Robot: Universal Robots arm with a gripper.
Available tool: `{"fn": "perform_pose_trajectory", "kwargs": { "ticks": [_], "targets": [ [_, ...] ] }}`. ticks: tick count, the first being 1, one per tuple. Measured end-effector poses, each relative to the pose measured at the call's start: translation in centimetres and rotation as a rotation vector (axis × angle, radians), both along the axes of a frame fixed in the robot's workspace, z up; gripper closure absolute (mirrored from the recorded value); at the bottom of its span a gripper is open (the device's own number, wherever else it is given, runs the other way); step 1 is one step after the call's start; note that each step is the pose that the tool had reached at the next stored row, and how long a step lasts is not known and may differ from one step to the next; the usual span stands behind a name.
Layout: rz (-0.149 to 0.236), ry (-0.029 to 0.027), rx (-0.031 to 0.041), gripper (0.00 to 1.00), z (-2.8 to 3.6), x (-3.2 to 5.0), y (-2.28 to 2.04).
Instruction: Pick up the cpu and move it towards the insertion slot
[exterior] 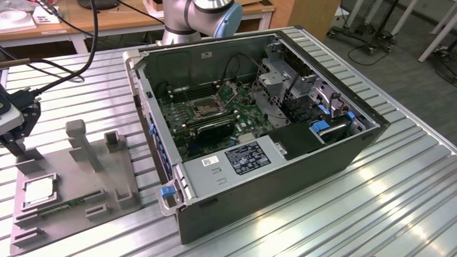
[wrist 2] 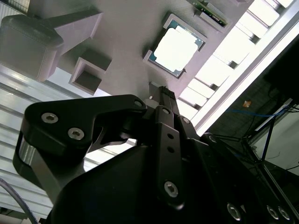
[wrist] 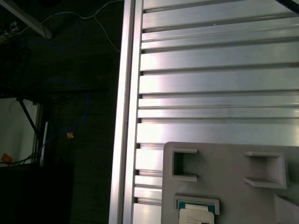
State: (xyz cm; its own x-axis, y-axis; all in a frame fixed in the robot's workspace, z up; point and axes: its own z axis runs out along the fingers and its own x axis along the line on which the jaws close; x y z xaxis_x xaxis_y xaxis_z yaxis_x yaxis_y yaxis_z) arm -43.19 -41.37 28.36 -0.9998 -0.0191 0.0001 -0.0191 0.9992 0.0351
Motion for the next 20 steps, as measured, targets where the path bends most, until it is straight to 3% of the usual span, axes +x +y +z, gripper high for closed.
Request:
{"fn": "perform_pose_trajectory", "kwargs": {
  "ticks": [20],
  "targets": [
    [0.0, 0.0, 0.0, 0.9, -0.02, 0.0, 0.0]
  ]
}}
